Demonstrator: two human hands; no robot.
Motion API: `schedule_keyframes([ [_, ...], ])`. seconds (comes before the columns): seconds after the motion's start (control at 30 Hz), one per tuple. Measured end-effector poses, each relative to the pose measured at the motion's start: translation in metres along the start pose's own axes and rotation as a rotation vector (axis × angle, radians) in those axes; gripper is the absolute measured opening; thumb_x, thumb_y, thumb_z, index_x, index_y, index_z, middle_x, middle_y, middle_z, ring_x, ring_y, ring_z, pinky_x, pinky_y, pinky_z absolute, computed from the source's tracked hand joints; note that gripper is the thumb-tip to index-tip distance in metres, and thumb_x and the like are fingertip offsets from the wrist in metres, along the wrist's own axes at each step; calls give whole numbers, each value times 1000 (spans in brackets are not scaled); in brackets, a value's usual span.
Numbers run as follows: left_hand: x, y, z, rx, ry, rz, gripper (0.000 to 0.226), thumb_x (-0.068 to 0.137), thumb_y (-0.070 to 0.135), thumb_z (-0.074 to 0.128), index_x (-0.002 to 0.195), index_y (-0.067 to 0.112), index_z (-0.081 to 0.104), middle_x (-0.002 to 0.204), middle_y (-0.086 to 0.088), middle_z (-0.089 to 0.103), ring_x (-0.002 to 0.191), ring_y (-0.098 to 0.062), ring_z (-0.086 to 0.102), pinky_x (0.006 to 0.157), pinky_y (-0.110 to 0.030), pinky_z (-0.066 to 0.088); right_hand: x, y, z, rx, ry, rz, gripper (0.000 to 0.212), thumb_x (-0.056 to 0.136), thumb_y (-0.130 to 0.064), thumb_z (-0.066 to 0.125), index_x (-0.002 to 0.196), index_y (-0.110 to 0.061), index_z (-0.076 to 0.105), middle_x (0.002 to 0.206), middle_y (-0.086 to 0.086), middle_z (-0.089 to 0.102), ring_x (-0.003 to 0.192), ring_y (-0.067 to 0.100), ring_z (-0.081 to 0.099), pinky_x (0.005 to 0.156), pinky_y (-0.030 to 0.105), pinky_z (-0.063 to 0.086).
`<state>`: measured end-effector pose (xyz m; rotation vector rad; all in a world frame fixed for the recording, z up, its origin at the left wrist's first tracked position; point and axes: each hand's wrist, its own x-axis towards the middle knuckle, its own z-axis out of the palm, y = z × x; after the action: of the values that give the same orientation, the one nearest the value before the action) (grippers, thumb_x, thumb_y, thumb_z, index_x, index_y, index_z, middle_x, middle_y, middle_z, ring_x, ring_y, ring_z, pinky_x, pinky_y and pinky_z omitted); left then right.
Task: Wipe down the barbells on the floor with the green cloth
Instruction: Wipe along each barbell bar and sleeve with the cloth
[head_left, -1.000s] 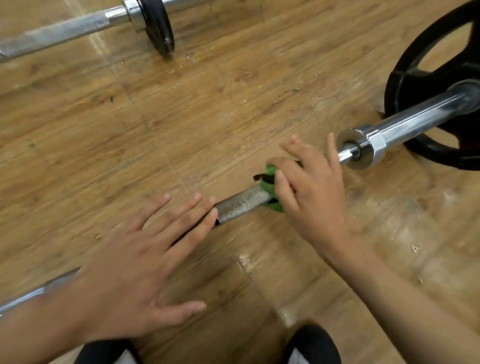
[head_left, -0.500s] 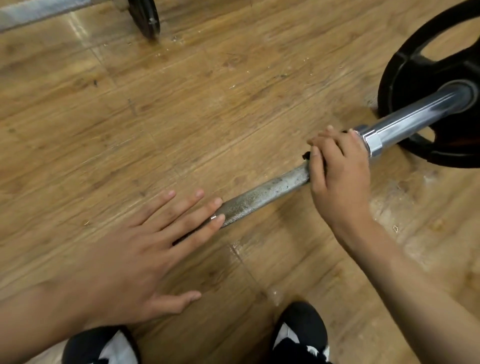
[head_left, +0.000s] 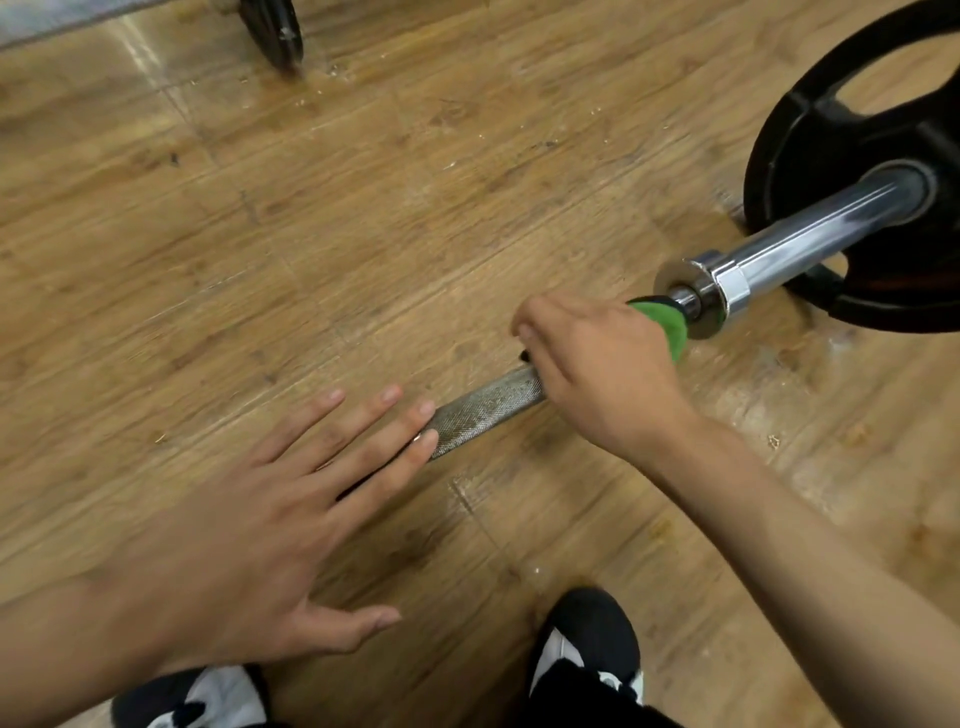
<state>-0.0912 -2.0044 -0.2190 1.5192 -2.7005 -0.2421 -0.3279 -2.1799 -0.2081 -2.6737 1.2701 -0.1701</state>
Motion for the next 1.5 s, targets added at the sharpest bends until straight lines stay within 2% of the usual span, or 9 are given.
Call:
schedule_keyframes([
  [0.1,0,0,1,29,7,0,100,94,77,43,166,11,23,174,-9,18,161,-31,16,125,-55,18,7,23,-12,11,-57,-61,38,99,-44,31,101,-23,62,96,-5,68,90,29,66,66,39,47],
  [0.27,3,2,4,55,29,-5,91,99,68,44,166,10,22,174,-10,17,161,-31,15,125,-54,19,-2,14,2,47,191,178,26,96,-27,45,90,-13,66,80,3,66,77,33,62,73,39,42],
  [0.47,-6,0,5,77,43,12,92,98,60,49,165,4,20,174,-15,15,161,-33,15,125,-54,20,-26,-30,16,150,91,-309,30,105,-27,47,114,-11,70,102,4,70,91,30,63,93,48,47],
  [0.67,-14,1,5,96,35,-7,91,97,54,51,165,4,19,174,-15,16,160,-34,17,124,-54,22,-18,20,6,56,255,260,24,93,-24,49,97,-10,68,87,6,60,87,34,56,102,54,42],
  [0.9,-16,1,6,103,36,-55,93,98,55,51,163,-3,19,172,-20,18,160,-35,17,125,-53,21,-34,-60,29,168,144,-228,26,103,-26,49,107,-13,71,99,5,67,88,31,61,86,46,46],
  [1.1,-12,4,6,111,27,-76,93,97,56,51,161,-6,23,171,-22,19,159,-37,19,125,-53,22,-28,-10,18,154,280,205,27,103,-25,46,103,-11,69,93,5,64,91,33,57,94,44,37],
  [1.23,-11,3,8,98,25,-71,95,95,56,53,161,-6,23,169,-26,24,159,-37,19,125,-54,23,-53,-90,38,245,198,-114,27,104,-19,52,122,-11,69,118,8,66,109,29,59,111,41,34],
  [1.33,-14,0,12,91,51,-80,96,93,55,54,163,-2,21,170,-22,23,159,-37,21,123,-55,24,-48,-51,37,192,190,-246,29,104,-23,49,121,-12,70,116,8,68,107,28,63,117,42,35],
  [1.5,-10,-2,13,68,71,-84,93,93,53,51,163,-1,21,171,-19,24,159,-35,21,126,-51,20,-24,39,11,132,263,175,23,101,-14,47,111,-7,66,107,9,66,108,32,61,120,58,28],
])
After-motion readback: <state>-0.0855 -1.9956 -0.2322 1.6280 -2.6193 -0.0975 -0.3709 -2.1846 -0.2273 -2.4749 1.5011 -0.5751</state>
